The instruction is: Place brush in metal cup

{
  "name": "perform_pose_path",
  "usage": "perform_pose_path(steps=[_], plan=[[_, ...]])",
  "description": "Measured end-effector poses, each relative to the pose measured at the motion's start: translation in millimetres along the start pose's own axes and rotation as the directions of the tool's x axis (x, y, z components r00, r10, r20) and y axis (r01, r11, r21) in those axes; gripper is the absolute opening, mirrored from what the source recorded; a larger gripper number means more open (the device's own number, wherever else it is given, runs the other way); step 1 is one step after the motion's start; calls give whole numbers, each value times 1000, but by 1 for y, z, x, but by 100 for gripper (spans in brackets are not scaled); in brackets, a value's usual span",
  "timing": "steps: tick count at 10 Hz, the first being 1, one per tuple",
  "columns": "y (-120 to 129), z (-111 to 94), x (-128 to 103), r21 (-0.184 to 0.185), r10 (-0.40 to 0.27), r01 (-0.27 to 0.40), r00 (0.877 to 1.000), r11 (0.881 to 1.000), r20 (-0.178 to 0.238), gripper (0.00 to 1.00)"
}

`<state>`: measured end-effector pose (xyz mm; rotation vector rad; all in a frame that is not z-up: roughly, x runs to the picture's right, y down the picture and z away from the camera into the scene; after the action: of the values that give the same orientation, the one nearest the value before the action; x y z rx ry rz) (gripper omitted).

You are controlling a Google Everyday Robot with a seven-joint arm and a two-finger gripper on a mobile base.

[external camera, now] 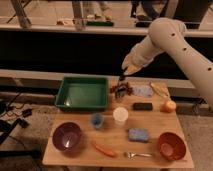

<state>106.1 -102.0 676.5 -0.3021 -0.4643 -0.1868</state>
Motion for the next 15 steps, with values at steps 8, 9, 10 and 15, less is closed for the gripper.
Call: perform_pose_path(steps=[8,9,10,15], plan=[[-8,34,-8,-17,-18,18,1000,1000,5,9],[-10,38,-8,-18,-20,20,1000,1000,3,9],[-11,42,-7,-19,-20,20,1000,1000,1,9],[-12,56,2,-18,-16,16,1000,1000,-7,9]])
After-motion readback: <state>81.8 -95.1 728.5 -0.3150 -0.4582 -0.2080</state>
